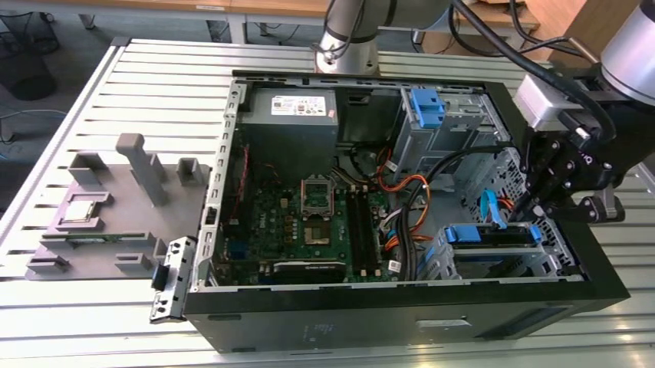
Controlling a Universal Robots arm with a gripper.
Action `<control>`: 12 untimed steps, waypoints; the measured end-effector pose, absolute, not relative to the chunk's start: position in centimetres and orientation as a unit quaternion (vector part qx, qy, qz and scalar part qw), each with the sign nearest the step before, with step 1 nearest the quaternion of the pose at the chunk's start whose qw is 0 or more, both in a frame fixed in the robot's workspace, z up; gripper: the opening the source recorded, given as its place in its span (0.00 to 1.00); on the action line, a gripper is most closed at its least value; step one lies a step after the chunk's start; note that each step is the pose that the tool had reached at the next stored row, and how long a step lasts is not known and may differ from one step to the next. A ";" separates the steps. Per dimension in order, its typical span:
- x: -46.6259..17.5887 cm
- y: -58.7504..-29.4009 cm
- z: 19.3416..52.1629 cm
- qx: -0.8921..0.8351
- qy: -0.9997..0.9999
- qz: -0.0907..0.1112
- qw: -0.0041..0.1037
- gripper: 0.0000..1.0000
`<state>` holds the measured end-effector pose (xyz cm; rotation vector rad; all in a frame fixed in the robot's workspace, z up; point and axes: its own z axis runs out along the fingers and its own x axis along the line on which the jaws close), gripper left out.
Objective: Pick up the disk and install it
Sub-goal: 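Insert the second disk wire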
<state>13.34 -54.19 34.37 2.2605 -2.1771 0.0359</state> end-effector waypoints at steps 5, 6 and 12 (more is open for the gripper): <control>12.7 -54.2 34.1 0.721 -0.693 0.020 -0.006 0.17; 12.7 -54.2 34.1 0.721 -0.692 0.020 -0.007 0.17; 12.6 -54.4 34.0 0.725 -0.688 0.022 -0.013 0.17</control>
